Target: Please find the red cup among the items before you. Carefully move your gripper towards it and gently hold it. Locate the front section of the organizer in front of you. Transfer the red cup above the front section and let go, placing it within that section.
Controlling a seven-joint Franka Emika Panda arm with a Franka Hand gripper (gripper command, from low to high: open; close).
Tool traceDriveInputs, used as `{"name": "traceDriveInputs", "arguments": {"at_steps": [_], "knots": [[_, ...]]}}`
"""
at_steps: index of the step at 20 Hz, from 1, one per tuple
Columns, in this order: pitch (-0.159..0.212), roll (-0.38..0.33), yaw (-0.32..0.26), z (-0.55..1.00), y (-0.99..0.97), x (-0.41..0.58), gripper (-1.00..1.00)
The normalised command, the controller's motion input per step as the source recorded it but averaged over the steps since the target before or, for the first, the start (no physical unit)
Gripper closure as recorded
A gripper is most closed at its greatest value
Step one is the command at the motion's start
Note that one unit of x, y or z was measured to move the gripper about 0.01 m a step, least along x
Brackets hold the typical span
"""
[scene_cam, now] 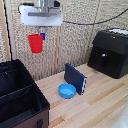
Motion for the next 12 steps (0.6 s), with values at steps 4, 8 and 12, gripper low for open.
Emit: {"name": "traceDriveInputs", "arguments": {"at_steps": [4,8,12], "knots": [[0.008,0.028,0.059,0.17,0.68,-0.304,1.00],[0.035,0.000,0.069,-0.07,0.63,-0.477,1.00],[0.009,0.000,0.074,-0.20,0.54,-0.589,1.00]]}}
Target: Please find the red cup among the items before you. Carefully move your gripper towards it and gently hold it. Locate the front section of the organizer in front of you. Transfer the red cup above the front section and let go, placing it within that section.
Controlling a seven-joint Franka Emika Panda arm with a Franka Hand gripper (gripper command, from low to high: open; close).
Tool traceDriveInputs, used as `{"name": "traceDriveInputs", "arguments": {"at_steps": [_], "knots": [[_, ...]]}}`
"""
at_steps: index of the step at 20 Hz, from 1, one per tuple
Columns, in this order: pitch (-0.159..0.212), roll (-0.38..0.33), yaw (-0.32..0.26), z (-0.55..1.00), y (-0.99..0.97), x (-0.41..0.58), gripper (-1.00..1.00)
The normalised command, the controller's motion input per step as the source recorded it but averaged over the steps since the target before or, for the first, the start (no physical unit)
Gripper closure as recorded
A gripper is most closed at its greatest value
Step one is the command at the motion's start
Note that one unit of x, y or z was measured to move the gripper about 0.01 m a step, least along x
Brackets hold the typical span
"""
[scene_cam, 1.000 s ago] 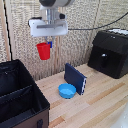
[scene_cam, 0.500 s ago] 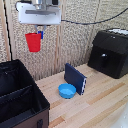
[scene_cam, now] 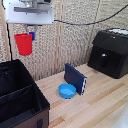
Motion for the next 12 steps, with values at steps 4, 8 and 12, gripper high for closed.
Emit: {"name": "traceDriveInputs", "arguments": {"at_steps": [4,8,12], "knots": [[0.000,0.000,0.068,-0.40,0.58,-0.566,1.00],[-0.021,0.000,0.072,-0.51,0.57,-0.460,1.00],[-0.091,-0.046,0.090,-0.59,0.39,-0.414,1.00]]}}
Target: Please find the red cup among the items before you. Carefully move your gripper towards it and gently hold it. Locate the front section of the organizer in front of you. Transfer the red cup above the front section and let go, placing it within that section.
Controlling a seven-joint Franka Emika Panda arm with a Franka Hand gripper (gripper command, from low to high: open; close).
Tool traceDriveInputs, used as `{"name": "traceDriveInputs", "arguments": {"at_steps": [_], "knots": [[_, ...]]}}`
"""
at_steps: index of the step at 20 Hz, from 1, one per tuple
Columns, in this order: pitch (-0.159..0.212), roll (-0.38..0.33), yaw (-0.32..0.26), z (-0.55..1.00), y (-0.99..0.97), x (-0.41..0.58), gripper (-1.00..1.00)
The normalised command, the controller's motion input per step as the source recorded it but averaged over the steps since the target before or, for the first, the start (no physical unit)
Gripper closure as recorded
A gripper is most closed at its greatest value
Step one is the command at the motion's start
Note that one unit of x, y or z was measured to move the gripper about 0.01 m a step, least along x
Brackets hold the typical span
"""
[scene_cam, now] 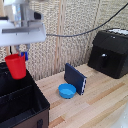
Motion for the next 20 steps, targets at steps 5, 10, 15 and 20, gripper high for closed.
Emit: {"name": "traceDriveInputs", "arguments": {"at_steps": [5,10,15,20], "knots": [[-0.133,-0.136,0.125,-0.63,0.22,-0.194,1.00],[-0.156,-0.171,0.158,-0.50,0.14,0.000,1.00],[-0.230,-0.049,0.108,-0.11,0.02,0.131,-1.00],[-0.011,0.059,0.065,0.31,-0.08,0.250,-1.00]]}}
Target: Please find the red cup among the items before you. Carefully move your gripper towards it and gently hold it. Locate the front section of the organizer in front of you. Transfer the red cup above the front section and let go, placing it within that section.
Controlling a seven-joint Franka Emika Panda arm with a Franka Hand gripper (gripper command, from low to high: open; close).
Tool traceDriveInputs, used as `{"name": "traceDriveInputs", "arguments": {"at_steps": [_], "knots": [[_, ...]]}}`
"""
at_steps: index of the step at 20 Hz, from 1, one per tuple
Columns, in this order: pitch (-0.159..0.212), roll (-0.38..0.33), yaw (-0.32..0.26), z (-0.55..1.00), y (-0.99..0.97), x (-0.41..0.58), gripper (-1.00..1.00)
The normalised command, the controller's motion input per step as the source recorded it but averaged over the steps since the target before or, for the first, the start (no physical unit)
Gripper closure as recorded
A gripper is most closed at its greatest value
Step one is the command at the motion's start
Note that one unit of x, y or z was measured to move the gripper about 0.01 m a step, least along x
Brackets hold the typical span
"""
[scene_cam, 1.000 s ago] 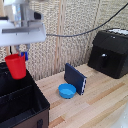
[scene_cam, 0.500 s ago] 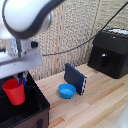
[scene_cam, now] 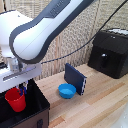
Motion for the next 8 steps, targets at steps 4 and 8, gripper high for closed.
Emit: {"name": "traceDriveInputs", "arguments": {"at_steps": [4,8], "knots": [[0.097,0.080,0.009,0.76,-0.19,0.033,-1.00],[0.104,0.061,0.012,0.84,-0.04,0.105,-1.00]]}}
